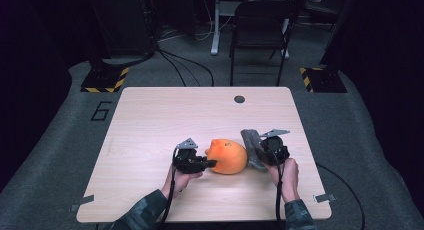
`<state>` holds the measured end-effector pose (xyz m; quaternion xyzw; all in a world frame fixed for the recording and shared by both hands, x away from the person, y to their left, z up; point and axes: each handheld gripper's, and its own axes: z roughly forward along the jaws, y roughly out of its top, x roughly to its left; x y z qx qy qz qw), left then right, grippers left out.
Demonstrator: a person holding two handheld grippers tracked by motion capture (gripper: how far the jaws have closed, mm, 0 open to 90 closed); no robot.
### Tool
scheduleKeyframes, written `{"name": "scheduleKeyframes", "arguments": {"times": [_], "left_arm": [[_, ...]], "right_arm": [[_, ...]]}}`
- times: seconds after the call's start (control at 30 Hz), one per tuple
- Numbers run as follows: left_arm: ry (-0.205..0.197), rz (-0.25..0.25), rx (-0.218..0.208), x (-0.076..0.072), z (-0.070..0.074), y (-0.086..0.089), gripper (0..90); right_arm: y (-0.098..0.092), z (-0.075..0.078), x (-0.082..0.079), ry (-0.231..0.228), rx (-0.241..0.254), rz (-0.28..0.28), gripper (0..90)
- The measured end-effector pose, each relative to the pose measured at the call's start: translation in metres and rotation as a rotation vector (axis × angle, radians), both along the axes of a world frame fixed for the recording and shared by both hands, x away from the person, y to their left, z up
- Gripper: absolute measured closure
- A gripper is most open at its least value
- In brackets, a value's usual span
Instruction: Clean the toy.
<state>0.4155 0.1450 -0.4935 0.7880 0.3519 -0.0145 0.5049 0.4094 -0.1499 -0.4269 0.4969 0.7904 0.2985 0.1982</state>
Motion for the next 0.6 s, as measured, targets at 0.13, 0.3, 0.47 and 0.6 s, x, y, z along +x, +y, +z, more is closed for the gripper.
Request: {"name": "scheduleKeyframes", "arguments": {"times": [0.13,0.3,0.47,0.6], "left_arm": [[0.002,-0.001,-0.003,0.001,0.000,0.000,73.8],[-0.016,-0.008,0.015,0.000,0.000,-0.001,73.8],[-0.010,0.000,0.016,0.000,-0.002,-0.001,73.7],[-0.014,-0.004,0.017,-0.001,-0.002,-0.002,73.7]], "right_arm": [[0.013,0.028,-0.013,-0.084,0.055,0.064,77.8],[0.063,0.042,-0.029,-0.143,0.097,0.226,77.7],[0.078,0.019,-0.022,-0.109,0.043,0.227,77.6],[0.070,0.020,-0.020,-0.105,0.031,0.214,77.6]]}}
